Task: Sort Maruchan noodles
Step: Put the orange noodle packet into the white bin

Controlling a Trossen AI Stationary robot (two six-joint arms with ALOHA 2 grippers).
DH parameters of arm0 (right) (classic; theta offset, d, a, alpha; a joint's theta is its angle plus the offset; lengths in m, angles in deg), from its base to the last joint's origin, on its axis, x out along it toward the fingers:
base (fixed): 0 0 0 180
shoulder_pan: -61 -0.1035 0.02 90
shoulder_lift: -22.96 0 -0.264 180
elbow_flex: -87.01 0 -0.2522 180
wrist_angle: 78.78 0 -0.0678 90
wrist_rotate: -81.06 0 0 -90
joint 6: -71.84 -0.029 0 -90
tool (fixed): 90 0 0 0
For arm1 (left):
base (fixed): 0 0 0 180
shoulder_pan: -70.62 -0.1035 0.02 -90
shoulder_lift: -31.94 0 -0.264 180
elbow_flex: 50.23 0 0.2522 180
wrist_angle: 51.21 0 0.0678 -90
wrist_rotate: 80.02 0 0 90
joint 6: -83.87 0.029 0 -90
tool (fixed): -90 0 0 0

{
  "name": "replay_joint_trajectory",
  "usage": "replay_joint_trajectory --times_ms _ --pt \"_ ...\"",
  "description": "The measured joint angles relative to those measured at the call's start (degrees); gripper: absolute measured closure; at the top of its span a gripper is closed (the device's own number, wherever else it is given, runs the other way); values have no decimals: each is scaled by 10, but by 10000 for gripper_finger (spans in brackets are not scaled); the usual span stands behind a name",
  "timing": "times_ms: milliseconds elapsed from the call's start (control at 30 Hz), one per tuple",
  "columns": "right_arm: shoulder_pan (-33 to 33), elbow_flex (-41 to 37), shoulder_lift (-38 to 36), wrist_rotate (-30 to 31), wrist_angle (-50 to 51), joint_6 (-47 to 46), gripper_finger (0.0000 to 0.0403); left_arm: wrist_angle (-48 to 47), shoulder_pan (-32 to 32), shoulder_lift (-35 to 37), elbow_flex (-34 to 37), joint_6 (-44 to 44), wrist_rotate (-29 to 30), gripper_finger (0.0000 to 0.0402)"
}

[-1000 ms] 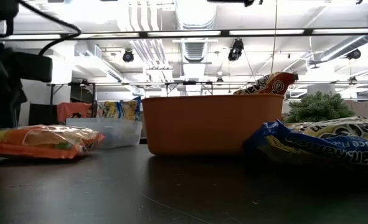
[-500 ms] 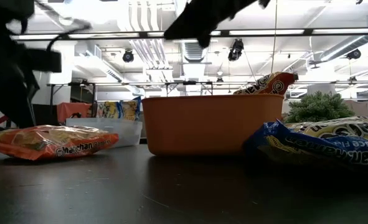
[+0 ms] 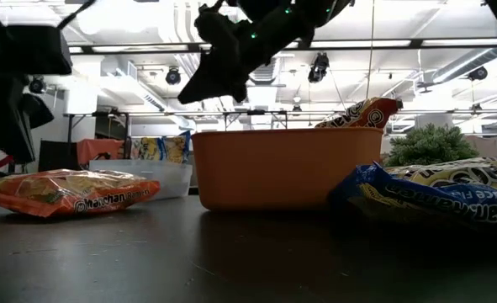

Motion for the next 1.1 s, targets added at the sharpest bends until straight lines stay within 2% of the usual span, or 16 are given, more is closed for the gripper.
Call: replay_joint_trajectory --times_ms 100,300,433,600,800,967,1100 --pt "1 9 14 -20 -3 -1 394 0 1 -31 0 -7 4 401" --pt "1 35 45 -22 -9 -20 392 -5 2 -80 0 -17 18 401" --pt "2 60 75 -50 -8 -39 374 -5 2 -100 0 -33 26 401" --pt "2 94 107 -79 -3 -66 319 -4 2 -117 0 -48 33 401" --pt "4 142 148 -154 4 -95 230 -4 2 -126 0 -56 36 401" --pt "3 168 176 -192 20 -80 166 -4 2 -125 1 -58 36 401" --pt "3 176 194 -215 19 -75 129 -5 2 -125 2 -62 42 401"
